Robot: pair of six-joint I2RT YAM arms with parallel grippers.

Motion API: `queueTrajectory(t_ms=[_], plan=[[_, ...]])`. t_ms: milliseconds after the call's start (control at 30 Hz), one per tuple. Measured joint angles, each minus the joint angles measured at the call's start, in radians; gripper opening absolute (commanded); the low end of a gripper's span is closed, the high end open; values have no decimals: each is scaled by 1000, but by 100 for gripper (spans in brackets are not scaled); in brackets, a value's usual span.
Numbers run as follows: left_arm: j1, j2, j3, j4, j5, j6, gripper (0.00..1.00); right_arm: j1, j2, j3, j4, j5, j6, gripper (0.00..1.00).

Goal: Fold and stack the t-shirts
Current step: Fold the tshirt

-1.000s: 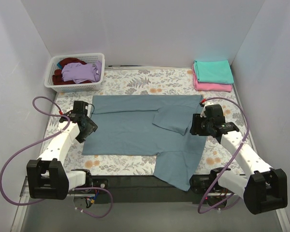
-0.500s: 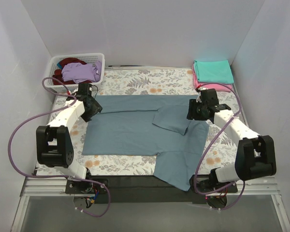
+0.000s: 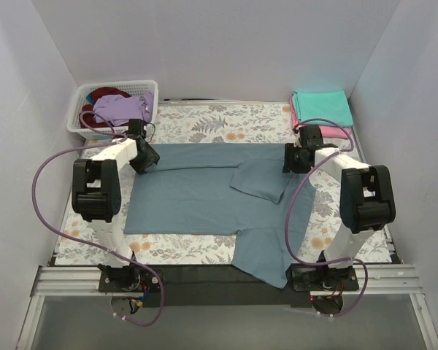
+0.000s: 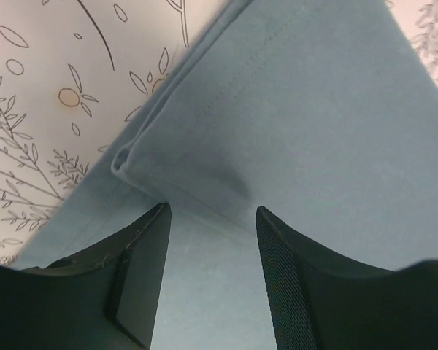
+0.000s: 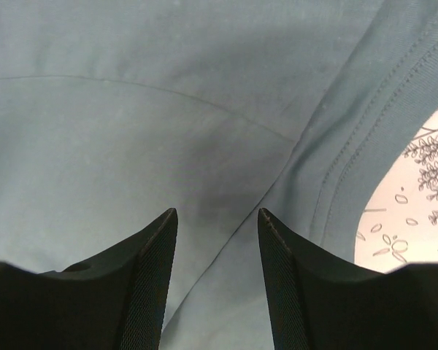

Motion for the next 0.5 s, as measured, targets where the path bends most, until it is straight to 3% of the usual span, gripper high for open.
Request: queueTrajectory(t_ms=[500], plan=[[-1,106,88,2,-45,-26,47,-31,142,87,67,-4,-18,55]])
